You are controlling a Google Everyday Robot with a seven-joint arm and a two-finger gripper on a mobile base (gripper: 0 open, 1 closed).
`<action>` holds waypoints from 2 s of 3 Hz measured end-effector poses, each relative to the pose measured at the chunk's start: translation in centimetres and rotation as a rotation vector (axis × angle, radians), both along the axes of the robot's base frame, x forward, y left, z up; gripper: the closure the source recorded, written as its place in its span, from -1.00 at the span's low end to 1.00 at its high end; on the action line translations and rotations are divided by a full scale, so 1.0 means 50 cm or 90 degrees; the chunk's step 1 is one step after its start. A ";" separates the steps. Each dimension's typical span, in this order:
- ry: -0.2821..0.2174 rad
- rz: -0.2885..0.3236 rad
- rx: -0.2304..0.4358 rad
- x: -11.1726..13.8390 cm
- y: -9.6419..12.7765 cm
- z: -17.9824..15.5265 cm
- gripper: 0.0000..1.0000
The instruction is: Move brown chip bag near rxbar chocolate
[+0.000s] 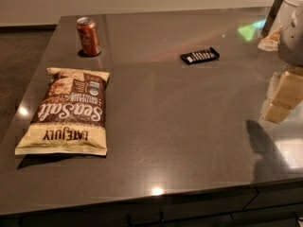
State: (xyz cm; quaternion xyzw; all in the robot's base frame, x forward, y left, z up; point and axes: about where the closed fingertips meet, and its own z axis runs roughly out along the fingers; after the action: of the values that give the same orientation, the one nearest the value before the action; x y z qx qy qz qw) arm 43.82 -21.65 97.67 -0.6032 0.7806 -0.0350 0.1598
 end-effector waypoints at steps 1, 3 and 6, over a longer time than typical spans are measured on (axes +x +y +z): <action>-0.001 0.000 0.000 0.000 0.001 0.001 -1.00; -0.010 0.050 0.057 0.023 0.140 0.011 -1.00; -0.012 0.050 0.125 0.009 0.440 -0.038 -1.00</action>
Offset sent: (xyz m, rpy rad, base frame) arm 0.0155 0.0564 0.0026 0.0851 0.0106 0.0726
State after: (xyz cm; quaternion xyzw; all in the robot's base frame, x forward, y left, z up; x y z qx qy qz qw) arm 44.25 0.35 95.79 -0.6146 0.7543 0.0426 0.2269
